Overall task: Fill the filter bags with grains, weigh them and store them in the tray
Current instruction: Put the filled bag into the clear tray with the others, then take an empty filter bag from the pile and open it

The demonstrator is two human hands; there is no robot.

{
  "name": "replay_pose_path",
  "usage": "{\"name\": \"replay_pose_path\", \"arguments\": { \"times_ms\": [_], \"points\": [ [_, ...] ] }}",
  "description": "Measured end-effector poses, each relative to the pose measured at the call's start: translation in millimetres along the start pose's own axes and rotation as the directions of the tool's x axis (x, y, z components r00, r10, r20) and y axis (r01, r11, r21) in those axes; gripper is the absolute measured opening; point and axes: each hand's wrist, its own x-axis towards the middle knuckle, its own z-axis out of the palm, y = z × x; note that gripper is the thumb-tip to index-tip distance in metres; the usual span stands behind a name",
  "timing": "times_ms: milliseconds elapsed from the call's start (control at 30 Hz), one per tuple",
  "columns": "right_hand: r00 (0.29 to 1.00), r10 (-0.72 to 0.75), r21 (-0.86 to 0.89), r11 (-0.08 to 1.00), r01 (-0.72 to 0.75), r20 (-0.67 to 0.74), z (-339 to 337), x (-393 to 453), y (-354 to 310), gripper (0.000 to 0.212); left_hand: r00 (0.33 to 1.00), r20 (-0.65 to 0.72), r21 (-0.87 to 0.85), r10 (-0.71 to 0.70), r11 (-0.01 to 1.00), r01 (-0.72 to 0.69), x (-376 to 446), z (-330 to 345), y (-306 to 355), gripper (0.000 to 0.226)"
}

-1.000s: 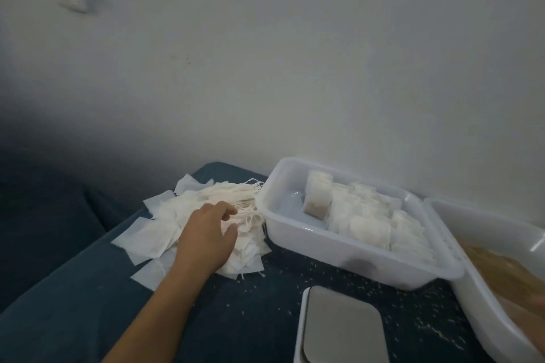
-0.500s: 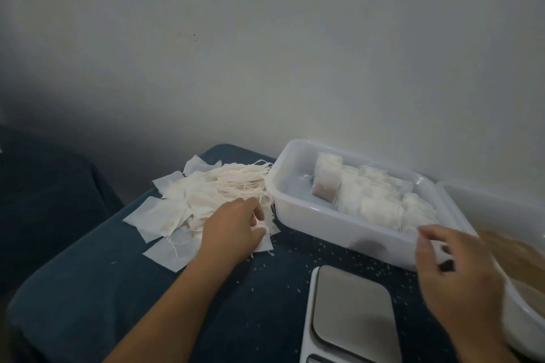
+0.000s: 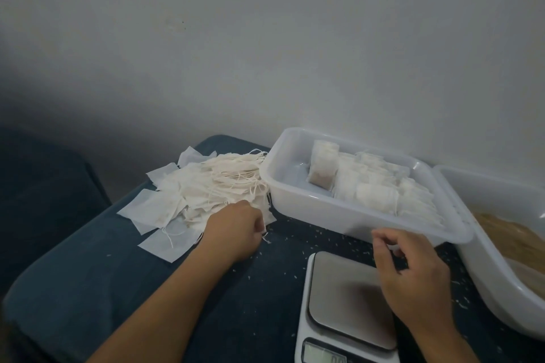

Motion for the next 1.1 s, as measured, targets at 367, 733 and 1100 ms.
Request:
{"name": "replay_pose_path", "arguments": {
  "times_ms": [367,733,1100],
  "points": [
    [0.984,0.114,0.145,0.98,-0.134,0.133,-3.5,-1.7,-4.0,0.011,0.967,-0.199,-0.493,0.159,0.837,-0.239,-3.4,0.0,24.0,0.012],
    [0.574,0.421,0.597,0.09,-0.797,0.702,-7.3,9.6,-10.3,0.032,0.94,0.176,-0.957,0.292,-0.174,0.233,-7.3,-11.8,114.2,0.005],
    [0.701,0.573,0.64,0.357,-0.68,0.425,-9.5,7.0,-1.6,0.009,0.985,0.15,-0.98,-0.083,0.123,0.159,-7.8,24.1,110.5,0.003]
  ]
}}
